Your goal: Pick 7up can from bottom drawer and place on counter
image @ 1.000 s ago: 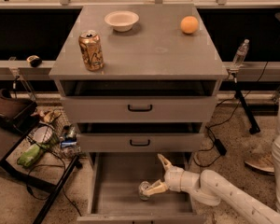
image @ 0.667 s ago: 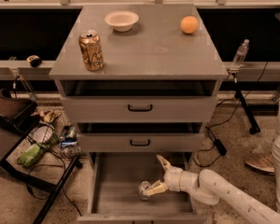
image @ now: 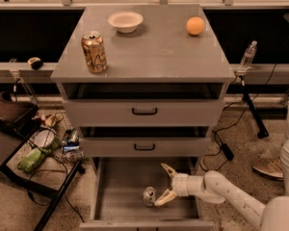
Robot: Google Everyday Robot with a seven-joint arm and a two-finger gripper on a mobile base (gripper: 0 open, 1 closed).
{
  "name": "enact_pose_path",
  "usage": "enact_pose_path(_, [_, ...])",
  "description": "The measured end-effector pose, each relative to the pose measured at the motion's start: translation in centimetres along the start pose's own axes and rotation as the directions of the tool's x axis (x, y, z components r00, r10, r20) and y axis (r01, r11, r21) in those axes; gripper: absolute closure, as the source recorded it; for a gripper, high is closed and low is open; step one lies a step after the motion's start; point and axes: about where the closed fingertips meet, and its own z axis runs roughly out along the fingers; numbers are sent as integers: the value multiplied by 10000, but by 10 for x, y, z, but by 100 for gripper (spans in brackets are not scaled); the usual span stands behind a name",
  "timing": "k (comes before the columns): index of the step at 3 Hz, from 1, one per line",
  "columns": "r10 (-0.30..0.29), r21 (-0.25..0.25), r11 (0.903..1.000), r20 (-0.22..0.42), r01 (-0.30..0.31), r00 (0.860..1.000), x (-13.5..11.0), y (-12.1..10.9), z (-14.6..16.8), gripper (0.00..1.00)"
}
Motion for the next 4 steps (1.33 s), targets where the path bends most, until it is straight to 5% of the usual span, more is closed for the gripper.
enact_pose_path(3, [402, -1285, 9909, 17, -397, 9992, 87, 13, 42, 0])
enact_pose_path(4, [646, -1560, 9859, 246, -600, 9976, 99, 15, 52, 18])
